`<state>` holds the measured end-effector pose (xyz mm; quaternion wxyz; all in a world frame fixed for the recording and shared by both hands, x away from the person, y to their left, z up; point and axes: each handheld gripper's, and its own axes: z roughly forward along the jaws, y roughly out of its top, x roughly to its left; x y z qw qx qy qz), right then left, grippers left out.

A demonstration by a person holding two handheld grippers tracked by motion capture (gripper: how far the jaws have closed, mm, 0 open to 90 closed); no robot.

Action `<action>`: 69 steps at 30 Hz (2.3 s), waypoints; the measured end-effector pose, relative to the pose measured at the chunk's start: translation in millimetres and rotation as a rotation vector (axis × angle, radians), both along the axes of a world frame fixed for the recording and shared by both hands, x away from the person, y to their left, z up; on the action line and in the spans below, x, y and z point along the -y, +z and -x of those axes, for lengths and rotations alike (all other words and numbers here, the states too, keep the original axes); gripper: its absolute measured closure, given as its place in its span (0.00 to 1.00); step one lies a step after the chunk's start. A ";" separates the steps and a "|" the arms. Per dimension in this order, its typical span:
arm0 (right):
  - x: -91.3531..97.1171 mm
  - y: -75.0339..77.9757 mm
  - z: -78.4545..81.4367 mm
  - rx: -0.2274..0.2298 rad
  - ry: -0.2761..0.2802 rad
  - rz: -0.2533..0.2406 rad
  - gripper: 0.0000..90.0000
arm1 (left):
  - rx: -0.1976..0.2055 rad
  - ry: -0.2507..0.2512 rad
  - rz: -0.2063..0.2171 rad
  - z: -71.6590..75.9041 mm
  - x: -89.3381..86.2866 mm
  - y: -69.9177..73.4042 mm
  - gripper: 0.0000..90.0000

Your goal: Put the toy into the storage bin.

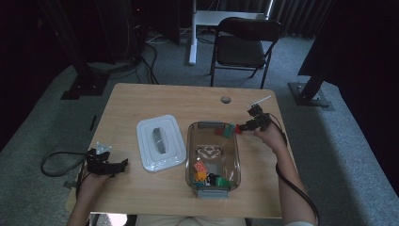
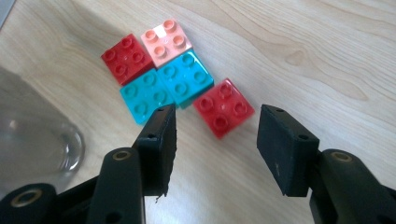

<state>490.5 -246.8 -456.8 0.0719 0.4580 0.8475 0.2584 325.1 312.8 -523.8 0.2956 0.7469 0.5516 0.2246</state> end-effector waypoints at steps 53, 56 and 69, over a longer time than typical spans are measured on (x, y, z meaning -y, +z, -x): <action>-5.0 -17.6 10.4 -0.075 0.104 0.099 0.65 | 0.000 0.000 0.000 0.0 0.0 0.0 0.03; 1.7 -9.4 27.2 -0.070 0.127 0.092 0.65 | 0.000 0.000 0.000 0.0 0.0 0.0 0.03; 18.4 5.4 73.8 -0.042 0.129 0.066 0.65 | 0.000 0.000 0.000 0.0 0.0 0.0 0.03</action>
